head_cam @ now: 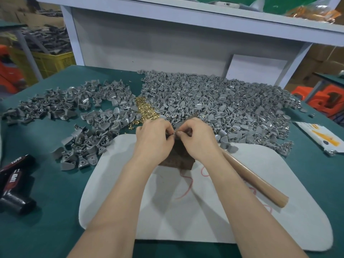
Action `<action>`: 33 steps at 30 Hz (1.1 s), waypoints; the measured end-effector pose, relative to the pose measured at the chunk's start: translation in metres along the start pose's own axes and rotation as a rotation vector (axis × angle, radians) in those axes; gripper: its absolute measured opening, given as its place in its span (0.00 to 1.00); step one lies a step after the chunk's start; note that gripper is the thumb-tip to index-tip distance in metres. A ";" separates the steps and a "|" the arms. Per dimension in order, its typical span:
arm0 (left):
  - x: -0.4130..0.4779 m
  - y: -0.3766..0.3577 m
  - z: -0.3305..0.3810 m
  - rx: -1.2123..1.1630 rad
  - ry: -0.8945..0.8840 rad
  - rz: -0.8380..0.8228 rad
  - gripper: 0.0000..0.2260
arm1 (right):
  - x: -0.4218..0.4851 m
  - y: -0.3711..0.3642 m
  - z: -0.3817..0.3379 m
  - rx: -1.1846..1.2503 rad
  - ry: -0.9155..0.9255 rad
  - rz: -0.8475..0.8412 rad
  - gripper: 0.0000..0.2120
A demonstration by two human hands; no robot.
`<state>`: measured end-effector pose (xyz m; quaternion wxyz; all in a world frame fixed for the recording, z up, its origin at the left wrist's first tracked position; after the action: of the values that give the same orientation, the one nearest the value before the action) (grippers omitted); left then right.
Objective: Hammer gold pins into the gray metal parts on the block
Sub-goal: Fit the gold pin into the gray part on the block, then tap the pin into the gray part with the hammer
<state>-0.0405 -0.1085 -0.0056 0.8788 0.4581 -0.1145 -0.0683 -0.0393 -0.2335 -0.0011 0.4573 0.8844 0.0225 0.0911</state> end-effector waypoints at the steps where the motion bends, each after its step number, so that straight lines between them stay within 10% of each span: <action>1: 0.000 0.000 0.000 -0.001 -0.001 0.000 0.04 | 0.001 0.000 0.001 0.005 -0.008 -0.005 0.08; 14: 0.003 -0.003 -0.004 -0.034 0.018 0.001 0.06 | -0.009 0.036 0.033 0.153 -0.136 0.060 0.07; 19: 0.003 -0.003 -0.003 -0.028 0.042 0.012 0.05 | -0.012 0.030 0.047 -0.295 -0.378 -0.188 0.12; 33: 0.003 -0.003 -0.003 -0.007 0.065 0.013 0.05 | -0.040 0.056 0.026 -0.088 -0.106 0.051 0.14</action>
<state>-0.0370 -0.1086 -0.0089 0.8840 0.4564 -0.0887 -0.0482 -0.0762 -0.2922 0.0239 0.4939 0.8672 -0.0285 0.0565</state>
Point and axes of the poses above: each hand's wrist, its own x-axis towards the middle knuckle, its own y-axis out of the back of the hand, z = x × y, the point moved 1 cm from there along x, towards the middle knuckle, and after that the axes turned 12 degrees about -z, right-handed, at the moved point
